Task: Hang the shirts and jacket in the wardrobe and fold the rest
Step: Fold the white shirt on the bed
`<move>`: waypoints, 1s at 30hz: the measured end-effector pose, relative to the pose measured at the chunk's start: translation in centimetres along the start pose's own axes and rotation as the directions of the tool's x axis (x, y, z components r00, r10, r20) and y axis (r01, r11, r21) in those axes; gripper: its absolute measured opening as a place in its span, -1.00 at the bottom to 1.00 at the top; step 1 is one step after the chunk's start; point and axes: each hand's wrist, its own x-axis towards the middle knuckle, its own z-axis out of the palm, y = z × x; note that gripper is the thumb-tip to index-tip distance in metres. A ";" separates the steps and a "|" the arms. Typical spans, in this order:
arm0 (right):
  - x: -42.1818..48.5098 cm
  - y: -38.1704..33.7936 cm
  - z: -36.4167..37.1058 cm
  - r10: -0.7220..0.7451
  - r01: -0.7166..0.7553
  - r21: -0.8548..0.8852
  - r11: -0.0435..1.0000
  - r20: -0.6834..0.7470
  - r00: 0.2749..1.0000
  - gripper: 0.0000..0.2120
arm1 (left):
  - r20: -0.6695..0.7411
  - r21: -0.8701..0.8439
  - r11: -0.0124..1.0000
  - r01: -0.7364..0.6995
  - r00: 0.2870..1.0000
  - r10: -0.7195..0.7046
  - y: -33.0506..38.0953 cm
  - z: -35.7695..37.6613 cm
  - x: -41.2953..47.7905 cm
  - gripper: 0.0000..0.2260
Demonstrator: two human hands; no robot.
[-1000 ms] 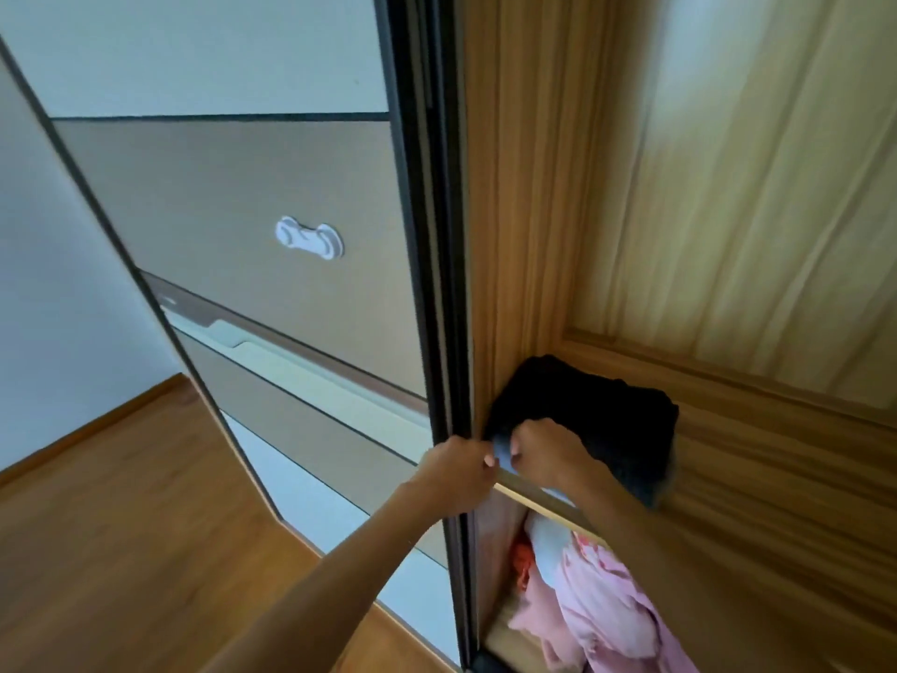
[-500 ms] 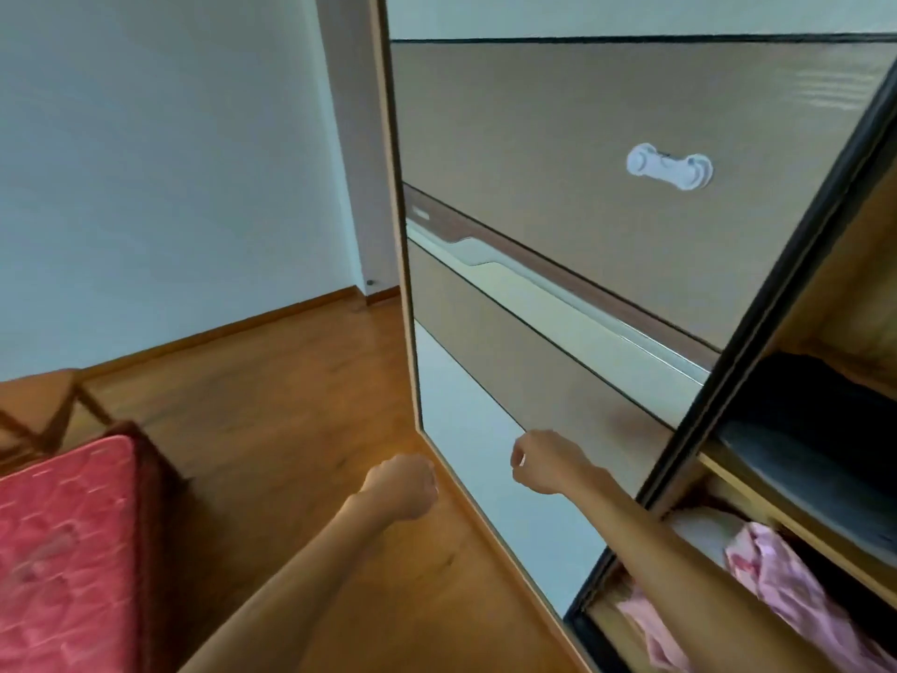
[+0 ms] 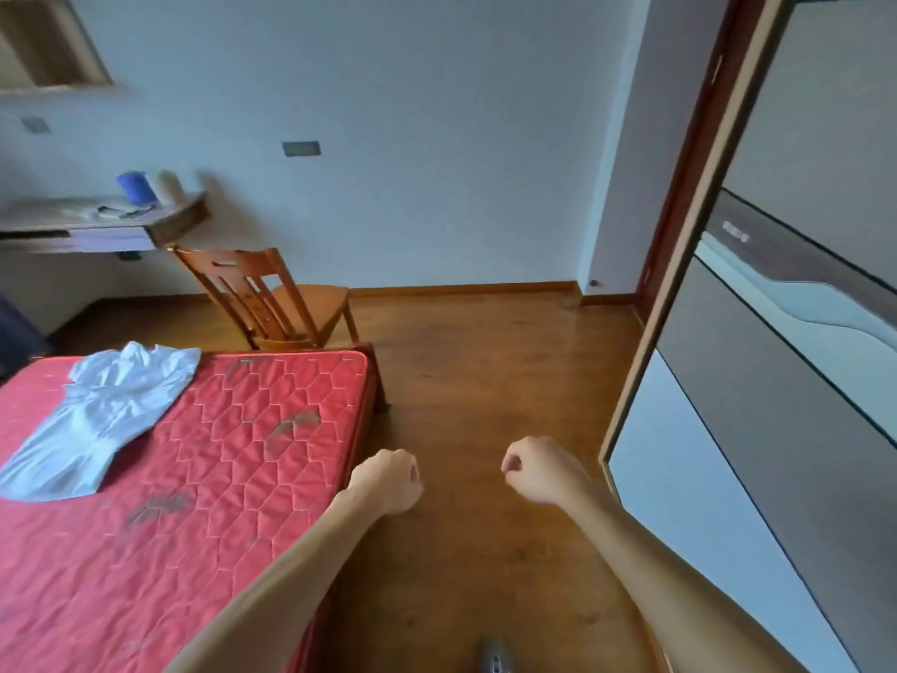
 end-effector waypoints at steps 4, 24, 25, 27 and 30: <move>6.8 -3.8 -1.4 -0.109 0.109 -0.010 0.994 0.059 0.992 -0.79 | -0.026 -0.045 0.994 0.097 0.995 -0.098 -3.7 -3.0 3.3 -0.77; 32.9 -28.6 -3.9 -0.541 0.563 0.003 0.827 0.282 0.793 -0.75 | -0.130 -0.247 0.804 0.541 0.803 -0.581 -27.0 -15.8 8.4 -0.81; 33.9 -30.3 -3.2 -0.552 0.580 -0.010 0.814 0.294 0.780 -0.75 | -0.122 -0.252 0.792 0.557 0.793 -0.597 -28.6 -15.9 8.5 -0.80; 36.1 -33.9 -1.8 -0.565 0.604 -0.030 0.796 0.318 0.761 -0.75 | -0.107 -0.266 0.772 0.577 0.778 -0.619 -31.9 -16.5 8.9 -0.79; 39.4 -40.0 0.3 -0.584 0.630 -0.033 0.776 0.341 0.737 -0.75 | -0.136 -0.315 0.733 0.603 0.736 -0.663 -37.9 -17.7 9.6 -0.79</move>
